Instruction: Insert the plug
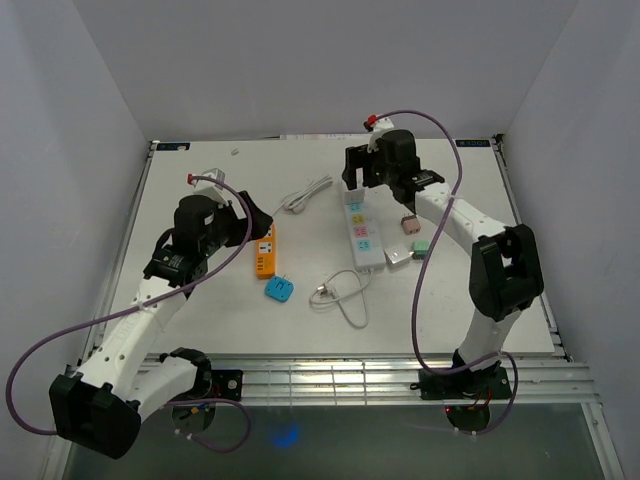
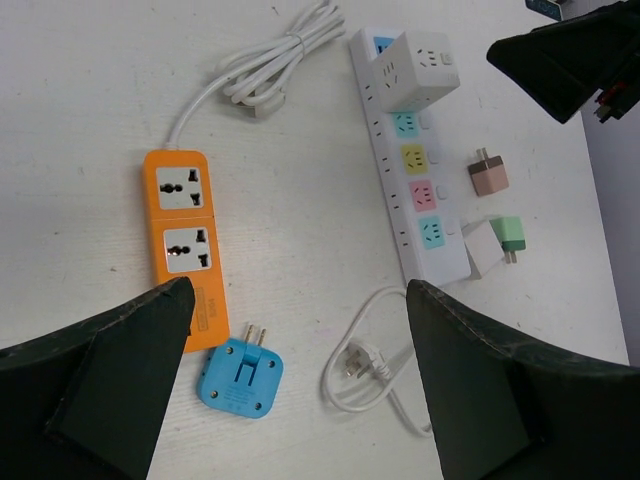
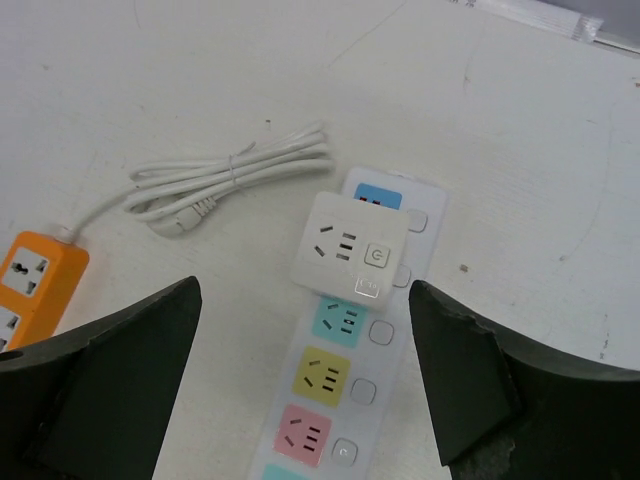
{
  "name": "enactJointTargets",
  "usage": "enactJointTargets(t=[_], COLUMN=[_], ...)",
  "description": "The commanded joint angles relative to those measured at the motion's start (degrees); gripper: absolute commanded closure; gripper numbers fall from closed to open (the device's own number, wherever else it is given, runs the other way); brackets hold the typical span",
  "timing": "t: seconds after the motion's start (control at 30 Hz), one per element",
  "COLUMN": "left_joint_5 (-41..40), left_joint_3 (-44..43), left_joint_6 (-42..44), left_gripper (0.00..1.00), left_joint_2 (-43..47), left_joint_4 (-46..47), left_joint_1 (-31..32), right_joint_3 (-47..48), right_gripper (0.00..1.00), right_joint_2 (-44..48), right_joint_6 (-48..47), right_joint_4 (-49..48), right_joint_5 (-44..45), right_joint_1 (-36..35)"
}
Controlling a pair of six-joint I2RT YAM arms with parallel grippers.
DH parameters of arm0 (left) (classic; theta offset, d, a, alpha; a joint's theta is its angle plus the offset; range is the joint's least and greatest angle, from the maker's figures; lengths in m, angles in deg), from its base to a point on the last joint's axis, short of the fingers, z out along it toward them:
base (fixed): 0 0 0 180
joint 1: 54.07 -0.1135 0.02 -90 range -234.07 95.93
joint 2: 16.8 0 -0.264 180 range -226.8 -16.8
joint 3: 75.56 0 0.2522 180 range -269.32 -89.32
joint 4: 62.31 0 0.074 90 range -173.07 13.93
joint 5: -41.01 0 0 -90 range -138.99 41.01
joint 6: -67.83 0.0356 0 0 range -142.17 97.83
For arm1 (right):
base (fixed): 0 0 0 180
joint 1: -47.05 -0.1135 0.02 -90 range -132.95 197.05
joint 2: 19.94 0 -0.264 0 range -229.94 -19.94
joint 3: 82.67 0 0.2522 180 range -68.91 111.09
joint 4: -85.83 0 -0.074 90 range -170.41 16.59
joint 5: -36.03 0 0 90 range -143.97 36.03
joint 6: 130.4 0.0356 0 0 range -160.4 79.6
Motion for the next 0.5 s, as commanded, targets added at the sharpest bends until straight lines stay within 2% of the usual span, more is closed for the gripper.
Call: enactJointTargets(t=[0.0,0.1,0.13,0.2,0.27,0.47], left_joint_5=[3.1,8.7,9.8,9.8,8.8,7.7], left_joint_3=[-0.7,2.3,2.8,4.0,4.6,5.9], left_joint_6=[1.1,5.3,5.8,6.6,7.4,8.9], left_gripper=[0.02,0.02,0.02,0.02,0.02,0.02], left_joint_2=[3.9,5.9,6.9,7.8,9.0,10.7], left_joint_4=[1.0,5.5,6.5,7.2,7.9,7.6], left_joint_1=[-0.4,-0.4,-0.4,-0.4,-0.4,-0.4], right_joint_3=[-6.7,-11.2,-13.8,-15.8,-17.9,-23.6], right_gripper=[0.11,0.09,0.04,0.00,0.00,0.07], right_joint_2=[6.0,10.3,11.2,13.2,15.2,20.4], right_joint_6=[3.8,9.3,10.4,14.2,16.7,11.6], right_joint_4=[-4.3,-4.2,-4.3,-3.0,-0.9,3.2], right_joint_5=[0.9,1.3,1.8,4.6,9.3,9.3], right_joint_1=[1.3,2.9,3.4,3.6,3.6,3.6])
